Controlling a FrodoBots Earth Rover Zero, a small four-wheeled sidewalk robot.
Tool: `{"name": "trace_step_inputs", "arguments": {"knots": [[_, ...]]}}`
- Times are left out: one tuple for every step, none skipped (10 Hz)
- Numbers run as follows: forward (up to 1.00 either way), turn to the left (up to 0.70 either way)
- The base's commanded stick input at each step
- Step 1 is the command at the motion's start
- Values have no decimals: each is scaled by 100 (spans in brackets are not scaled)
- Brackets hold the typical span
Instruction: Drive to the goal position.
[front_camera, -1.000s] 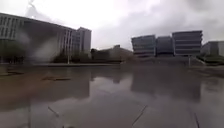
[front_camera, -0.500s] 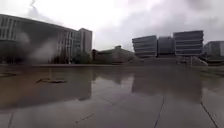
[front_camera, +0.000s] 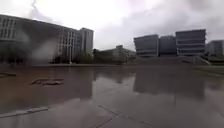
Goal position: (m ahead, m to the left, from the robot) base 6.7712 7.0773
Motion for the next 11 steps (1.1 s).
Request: {"name": "trace_step_inputs", "arguments": {"knots": [[70, 10], [70, 34], [70, 33], [70, 28], [70, 1], [70, 0], [70, 0], [70, 0], [70, 0], [70, 0], [70, 18]]}}
